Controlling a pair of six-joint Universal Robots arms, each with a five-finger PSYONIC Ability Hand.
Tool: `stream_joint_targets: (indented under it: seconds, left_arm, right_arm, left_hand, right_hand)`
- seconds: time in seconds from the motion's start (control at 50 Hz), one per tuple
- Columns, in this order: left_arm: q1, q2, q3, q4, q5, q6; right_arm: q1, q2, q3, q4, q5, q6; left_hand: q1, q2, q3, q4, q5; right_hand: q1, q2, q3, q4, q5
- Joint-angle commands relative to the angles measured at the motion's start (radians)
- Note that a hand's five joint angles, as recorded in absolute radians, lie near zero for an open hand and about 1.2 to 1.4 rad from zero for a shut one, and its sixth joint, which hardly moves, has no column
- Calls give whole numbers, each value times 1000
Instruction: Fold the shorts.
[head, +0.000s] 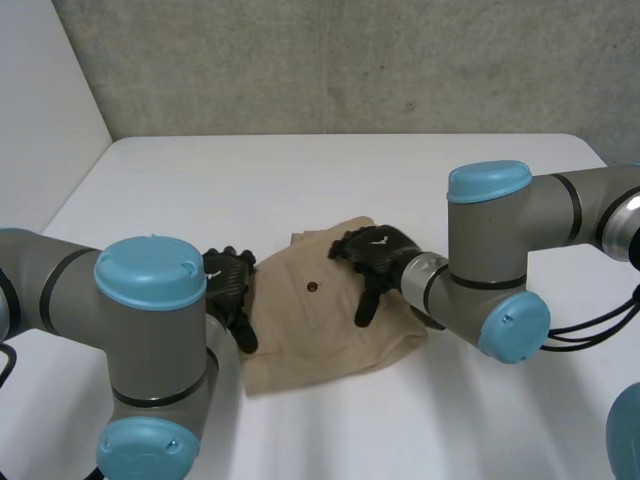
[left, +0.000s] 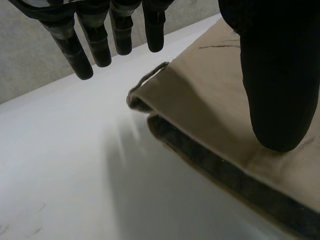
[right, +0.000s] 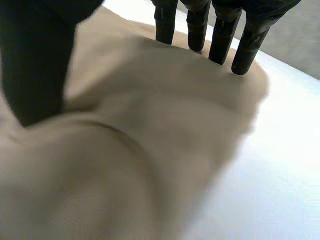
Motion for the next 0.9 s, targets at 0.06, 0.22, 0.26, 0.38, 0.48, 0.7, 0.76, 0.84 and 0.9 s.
stream_joint_targets:
  seconds: [0.06, 0.22, 0.26, 0.38, 0.48, 0.7, 0.76, 0.84, 0.9]
  left_arm:
    - [-5, -7, 18, 7, 6, 4]
    - [-22, -51, 67, 54, 14, 10]
    - [-22, -87, 98, 56, 14, 19]
    - [-11, -148, 145, 53, 14, 79]
    - [-5, -150, 150, 53, 15, 106]
    - [20, 89, 156, 47, 73, 108]
    - [32, 163, 175, 27, 109, 106]
    - [79, 272, 236, -73, 130, 102]
    - [135, 321, 316, -172, 130, 91]
  right_arm:
    - [-53, -43, 52, -59, 142, -78]
    - [-69, -78, 128, -111, 149, -75]
    - [-69, -83, 147, -114, 149, -74]
    - [-70, -100, 194, -129, 140, -42]
    - [-65, -115, 213, -138, 137, -32]
    - [-73, -389, 268, -247, 181, -16]
    - [-87, -465, 263, -264, 247, 21]
    - [-139, -577, 244, -258, 365, 54]
    - [-176, -646, 219, -203, 427, 55]
  left_hand:
    - [-19, -5, -16, -7, -17]
    - [-16, -2, -13, -5, -14]
    - [-13, 1, -10, -2, -11]
    - [-10, 4, -7, 1, -8]
    - [-13, 1, -10, -2, -11]
    - [-22, -8, -19, -10, -20]
    - [-25, -11, -22, -13, -23]
    - [-25, -11, -22, -13, -23]
    - [-28, -14, -25, -16, -26]
  right_hand:
    - [52, 26, 44, 29, 17]
    - [52, 26, 44, 29, 17]
    - [52, 26, 44, 29, 17]
    - [49, 23, 41, 26, 14]
    - [32, 5, 24, 9, -4]
    - [-34, -61, -42, -57, -70]
    - [-34, -61, -42, -57, -70]
    - [-34, -61, -42, -57, -70]
    - [-34, -61, -42, -57, -70]
